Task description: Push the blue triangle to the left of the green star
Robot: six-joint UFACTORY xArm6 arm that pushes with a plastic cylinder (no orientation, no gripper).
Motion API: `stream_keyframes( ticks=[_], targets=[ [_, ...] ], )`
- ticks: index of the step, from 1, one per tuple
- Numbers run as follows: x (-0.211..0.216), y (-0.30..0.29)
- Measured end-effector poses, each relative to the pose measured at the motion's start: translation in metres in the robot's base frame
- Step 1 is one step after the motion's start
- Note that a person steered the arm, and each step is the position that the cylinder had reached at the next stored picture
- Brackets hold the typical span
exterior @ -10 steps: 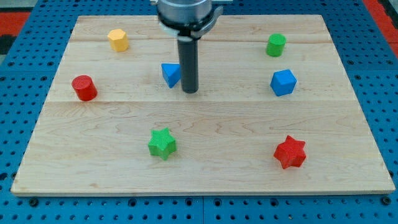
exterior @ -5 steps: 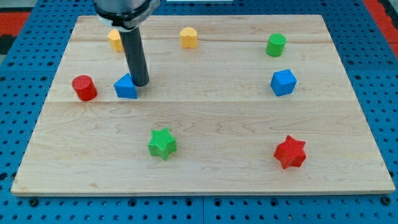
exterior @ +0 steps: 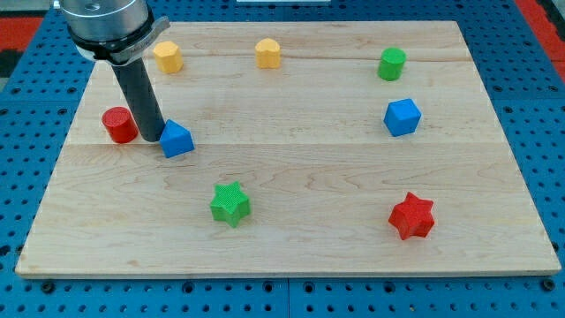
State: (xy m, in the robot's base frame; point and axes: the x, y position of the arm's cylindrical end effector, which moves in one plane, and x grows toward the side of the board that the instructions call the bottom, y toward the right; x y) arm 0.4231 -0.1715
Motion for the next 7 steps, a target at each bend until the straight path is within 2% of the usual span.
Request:
stream_keyframes(
  ticks=[1,2,5,7],
  targets=[
    [-0.032,0.019],
    [-0.023,0.043],
    [0.047,-0.001],
    [0.083,0.007]
  ],
)
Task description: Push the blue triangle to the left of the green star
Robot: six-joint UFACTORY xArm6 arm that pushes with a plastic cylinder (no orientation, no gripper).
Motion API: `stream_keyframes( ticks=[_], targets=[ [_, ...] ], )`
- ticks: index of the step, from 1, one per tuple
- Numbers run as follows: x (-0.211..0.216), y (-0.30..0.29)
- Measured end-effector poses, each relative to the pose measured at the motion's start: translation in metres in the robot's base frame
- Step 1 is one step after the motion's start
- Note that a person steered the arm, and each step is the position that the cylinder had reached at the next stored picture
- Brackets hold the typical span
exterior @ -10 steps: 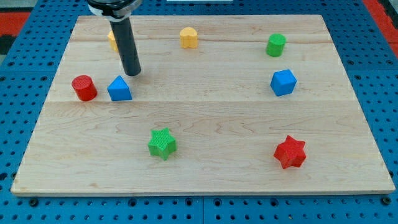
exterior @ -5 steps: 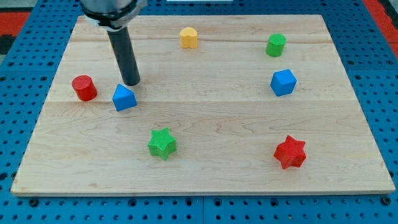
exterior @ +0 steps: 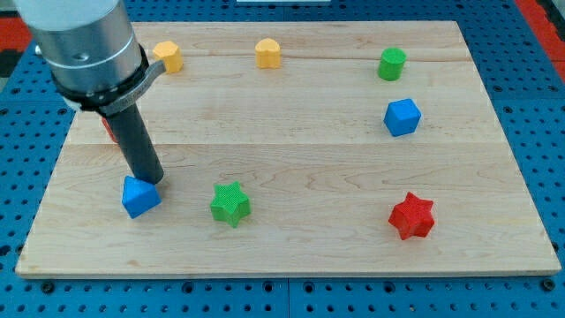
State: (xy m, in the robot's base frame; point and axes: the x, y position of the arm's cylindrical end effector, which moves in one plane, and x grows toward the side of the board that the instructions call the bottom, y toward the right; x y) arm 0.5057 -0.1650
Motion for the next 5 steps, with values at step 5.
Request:
stream_keyframes(
  ticks=[5],
  targets=[
    [0.040,0.001]
  ],
)
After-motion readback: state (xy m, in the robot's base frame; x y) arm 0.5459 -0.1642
